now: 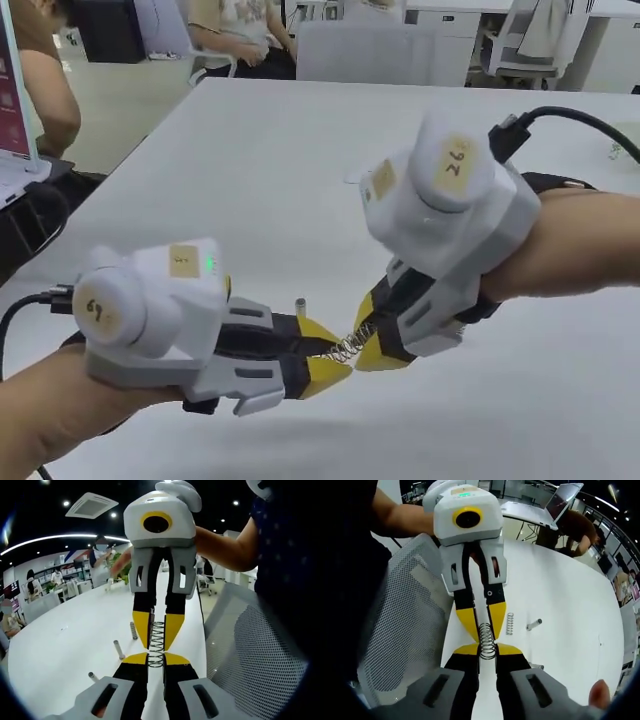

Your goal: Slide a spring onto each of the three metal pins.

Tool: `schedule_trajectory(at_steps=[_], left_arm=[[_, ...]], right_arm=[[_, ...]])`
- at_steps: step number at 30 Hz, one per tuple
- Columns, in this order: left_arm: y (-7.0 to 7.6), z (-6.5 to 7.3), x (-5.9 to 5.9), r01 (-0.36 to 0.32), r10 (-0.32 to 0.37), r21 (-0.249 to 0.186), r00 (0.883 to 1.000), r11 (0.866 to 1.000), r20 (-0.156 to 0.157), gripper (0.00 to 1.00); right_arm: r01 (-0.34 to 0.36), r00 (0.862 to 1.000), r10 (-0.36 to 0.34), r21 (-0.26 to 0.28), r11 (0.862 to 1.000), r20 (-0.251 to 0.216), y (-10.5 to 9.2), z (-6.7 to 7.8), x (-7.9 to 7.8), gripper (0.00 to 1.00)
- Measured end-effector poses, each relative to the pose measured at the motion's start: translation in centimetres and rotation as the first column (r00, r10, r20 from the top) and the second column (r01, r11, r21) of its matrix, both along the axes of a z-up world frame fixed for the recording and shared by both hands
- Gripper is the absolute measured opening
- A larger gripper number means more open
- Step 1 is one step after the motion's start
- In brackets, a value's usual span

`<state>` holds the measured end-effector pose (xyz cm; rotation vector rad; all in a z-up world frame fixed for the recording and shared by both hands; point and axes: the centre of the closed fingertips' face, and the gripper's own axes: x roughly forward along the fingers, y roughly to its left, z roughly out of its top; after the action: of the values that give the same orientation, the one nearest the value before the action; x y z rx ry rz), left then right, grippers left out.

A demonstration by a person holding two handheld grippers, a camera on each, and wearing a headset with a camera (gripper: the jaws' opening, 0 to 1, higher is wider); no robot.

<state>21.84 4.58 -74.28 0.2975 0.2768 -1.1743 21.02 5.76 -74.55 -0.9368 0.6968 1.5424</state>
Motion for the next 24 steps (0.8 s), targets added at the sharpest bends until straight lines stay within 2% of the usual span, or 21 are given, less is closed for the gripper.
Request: schedule_trajectory(at_steps=[6,24], left_arm=[[-0.3,0.0,-0.1,0.006,-0.006,0.0,1.0,1.0,-0.003,0.03],[-0.2,-0.4,0.0,0.0,0.0,0.008,1.0,1.0,-0.011,0.05]], right_arm=[[-0.008,1.0,0.008,0.026,1.0,-0.011,0.9,0.8,-0.6,0.09],[-0.025,1.0,0.025,0.026,0.999,-0.007,1.5,1.2,-0.7,0.09]])
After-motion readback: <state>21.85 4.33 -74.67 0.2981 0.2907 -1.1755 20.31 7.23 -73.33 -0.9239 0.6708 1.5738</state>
